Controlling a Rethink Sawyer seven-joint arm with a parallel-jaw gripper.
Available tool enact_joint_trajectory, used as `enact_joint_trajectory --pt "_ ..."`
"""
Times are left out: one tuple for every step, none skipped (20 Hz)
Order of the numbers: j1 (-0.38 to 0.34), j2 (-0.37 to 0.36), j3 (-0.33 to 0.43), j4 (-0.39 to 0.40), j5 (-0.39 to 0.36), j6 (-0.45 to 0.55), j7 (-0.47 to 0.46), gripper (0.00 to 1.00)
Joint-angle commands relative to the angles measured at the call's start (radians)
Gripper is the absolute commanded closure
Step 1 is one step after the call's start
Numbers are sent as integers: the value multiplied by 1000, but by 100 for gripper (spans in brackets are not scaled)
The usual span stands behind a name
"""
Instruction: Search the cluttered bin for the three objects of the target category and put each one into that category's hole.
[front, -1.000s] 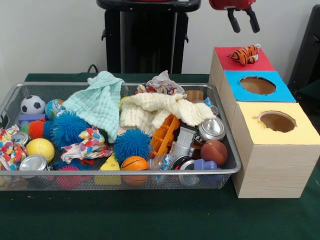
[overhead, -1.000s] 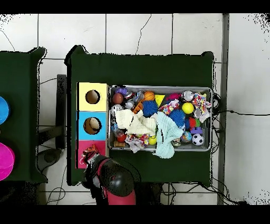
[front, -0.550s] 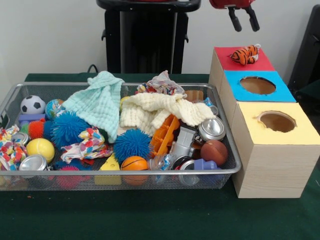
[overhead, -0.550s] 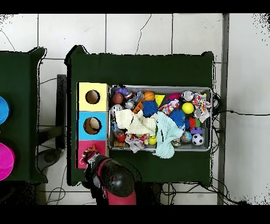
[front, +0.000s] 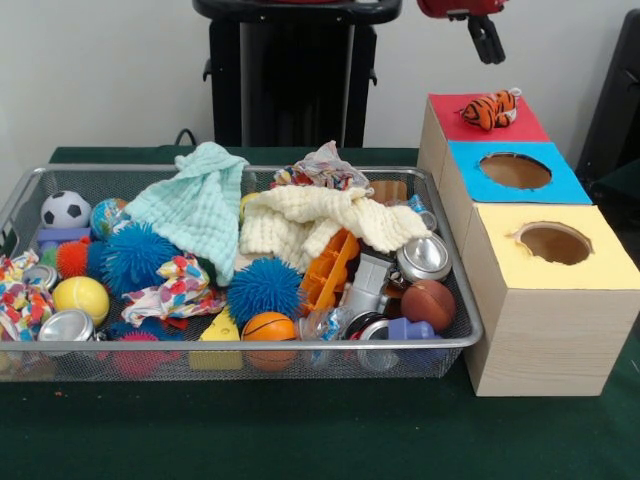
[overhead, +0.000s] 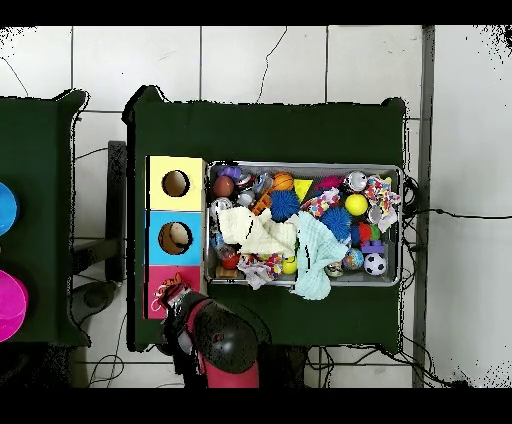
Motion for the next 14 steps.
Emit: enact_joint_trajectory --pt "3 45 103 -8 126 -98 152 100" --pt "0 63 104 -13 142 -105 126 100" --pt "5 83 105 -20 165 -117 94 100" --pt "16 103 110 -22 207 -120 67 100" --pt "24 116 114 -25 236 -116 55 100" --pt "33 126 116 -27 263 -113 47 100" --pt "34 135 115 -32 270 -113 39 100" --pt "36 144 113 -36 278 -113 30 100" --pt "47 157 112 -40 298 -114 19 100" --pt "58 169 112 -44 318 -116 8 100" --pt "65 184 112 -47 334 -114 -4 100" --pt "72 198 112 -52 356 -111 -18 100" --pt "77 200 111 -50 360 -106 -15 100" --pt "81 203 111 -50 363 -101 -8 100"
